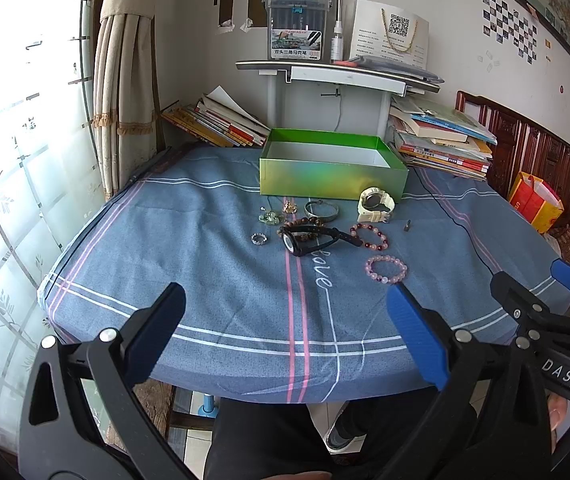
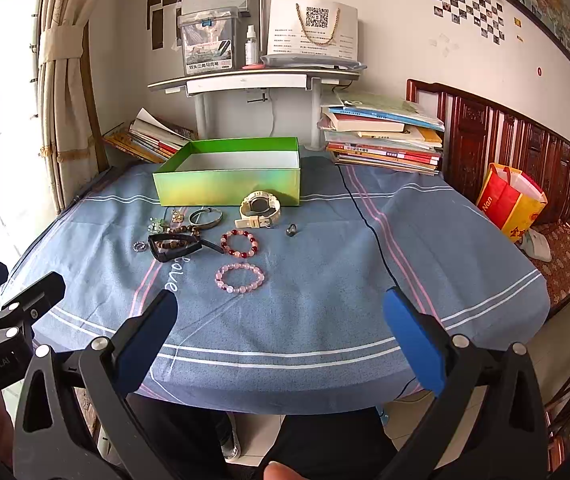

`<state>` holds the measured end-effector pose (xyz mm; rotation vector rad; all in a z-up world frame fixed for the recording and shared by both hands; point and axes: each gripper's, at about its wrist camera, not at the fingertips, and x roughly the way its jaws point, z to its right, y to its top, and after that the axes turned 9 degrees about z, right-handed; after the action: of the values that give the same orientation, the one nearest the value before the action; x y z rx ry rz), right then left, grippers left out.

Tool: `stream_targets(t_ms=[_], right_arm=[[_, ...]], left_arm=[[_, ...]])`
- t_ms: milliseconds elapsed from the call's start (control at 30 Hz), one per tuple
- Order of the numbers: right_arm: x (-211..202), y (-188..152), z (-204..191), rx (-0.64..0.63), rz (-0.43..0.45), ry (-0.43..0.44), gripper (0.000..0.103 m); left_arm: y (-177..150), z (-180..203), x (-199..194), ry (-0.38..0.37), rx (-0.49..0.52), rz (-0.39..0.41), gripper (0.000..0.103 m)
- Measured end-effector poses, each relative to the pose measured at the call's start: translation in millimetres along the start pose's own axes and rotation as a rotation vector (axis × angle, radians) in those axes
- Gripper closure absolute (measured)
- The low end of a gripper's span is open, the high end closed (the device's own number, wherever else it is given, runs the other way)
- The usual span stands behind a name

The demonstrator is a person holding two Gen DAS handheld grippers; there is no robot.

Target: Organize jewelry

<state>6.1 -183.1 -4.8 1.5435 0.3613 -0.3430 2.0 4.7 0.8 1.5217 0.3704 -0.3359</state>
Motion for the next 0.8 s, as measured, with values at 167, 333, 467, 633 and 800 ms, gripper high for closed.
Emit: stream_targets(t_ms=[167, 333, 467, 633, 800], right_arm=[[-1.6, -1.1, -0.6, -0.001, 0.004, 0.003, 0.003], [-1.6, -1.2, -0.4, -0.001, 0.004, 0.003, 0.003], [-1.4, -1.3, 0.0, 0.0, 0.005, 0.003, 0.003], [-1.8, -0.7, -0.4, 0.0, 0.006, 0.003, 0.003], [-1.7, -1.0, -0.2, 0.001, 0.005, 0.004, 0.003]], left_arm=[[-0.3, -0.2, -0.1, -0.001, 0.0, 0.0, 0.004], [-1.2, 0.2, 0.4, -0.002, 0.002, 0.0, 0.004], [-2.0, 0.4, 0.9, -0.003, 0.003, -0.001, 0.004], [-5.0, 1.3, 0.4, -0.005, 0.004, -0.001, 0.004], [-6.1, 2.1, 0.2, -0.005, 0.005, -0.002, 0.004]])
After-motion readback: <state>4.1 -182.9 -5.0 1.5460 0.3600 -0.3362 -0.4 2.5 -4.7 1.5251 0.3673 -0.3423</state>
